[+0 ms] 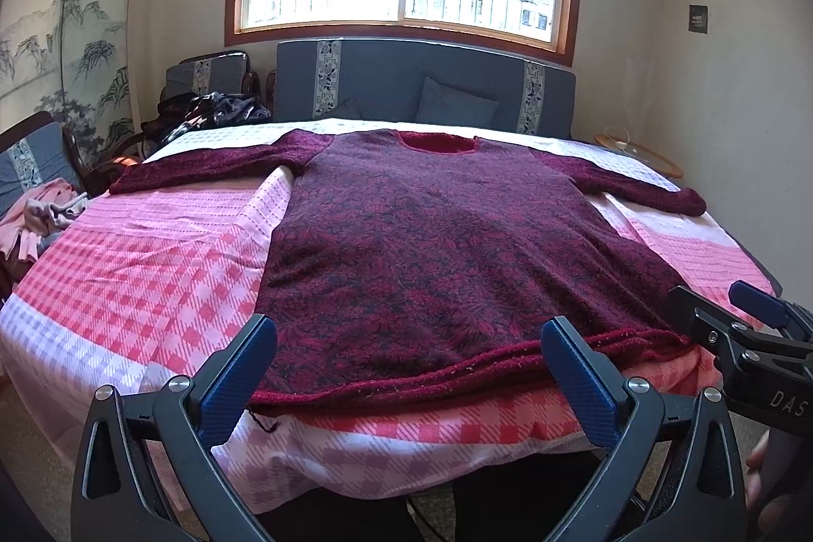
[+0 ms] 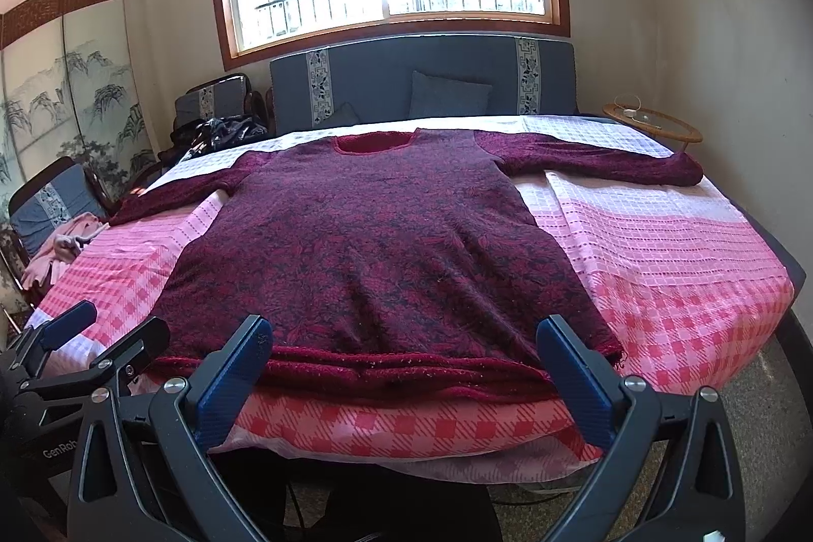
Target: Fold small clothes
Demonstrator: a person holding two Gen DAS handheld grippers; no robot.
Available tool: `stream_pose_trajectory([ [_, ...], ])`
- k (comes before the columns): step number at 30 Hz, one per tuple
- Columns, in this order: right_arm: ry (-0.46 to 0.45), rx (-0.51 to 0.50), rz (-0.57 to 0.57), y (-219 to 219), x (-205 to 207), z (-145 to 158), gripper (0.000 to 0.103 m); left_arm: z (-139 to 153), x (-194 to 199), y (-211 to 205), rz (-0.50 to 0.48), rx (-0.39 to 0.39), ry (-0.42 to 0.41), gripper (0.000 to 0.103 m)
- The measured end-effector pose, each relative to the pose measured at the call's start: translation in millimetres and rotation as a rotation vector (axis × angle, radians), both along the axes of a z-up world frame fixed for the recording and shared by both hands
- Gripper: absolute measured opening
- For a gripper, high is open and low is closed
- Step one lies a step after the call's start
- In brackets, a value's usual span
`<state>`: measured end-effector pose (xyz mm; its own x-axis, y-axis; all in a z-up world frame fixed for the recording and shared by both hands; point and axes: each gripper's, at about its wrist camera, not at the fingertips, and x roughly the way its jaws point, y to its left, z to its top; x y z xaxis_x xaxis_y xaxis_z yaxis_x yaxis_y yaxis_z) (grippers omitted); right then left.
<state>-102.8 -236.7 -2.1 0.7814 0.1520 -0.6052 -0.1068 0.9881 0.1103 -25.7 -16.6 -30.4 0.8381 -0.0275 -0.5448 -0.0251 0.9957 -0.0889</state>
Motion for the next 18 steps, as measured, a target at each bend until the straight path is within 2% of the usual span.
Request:
stream_pose_trajectory([
  [6, 0.015, -0.011, 0.003, -0.5, 5.2, -3.0, 0.103, 7.6, 6.2, -3.5, -0.009, 0.043, -0.007, 0.103],
  [12, 0.050, -0.036, 0.008, 0.6, 22.7, -7.1, 0.103, 11.8, 37.8, -1.6, -0.004, 0.074, 0.024, 0.103],
  [18, 0.075, -0.053, 0.008, -1.1, 53.5, -8.7, 0.103, 31.8, 68.9, -2.6, -0.004, 0.120, -0.036, 0.103],
])
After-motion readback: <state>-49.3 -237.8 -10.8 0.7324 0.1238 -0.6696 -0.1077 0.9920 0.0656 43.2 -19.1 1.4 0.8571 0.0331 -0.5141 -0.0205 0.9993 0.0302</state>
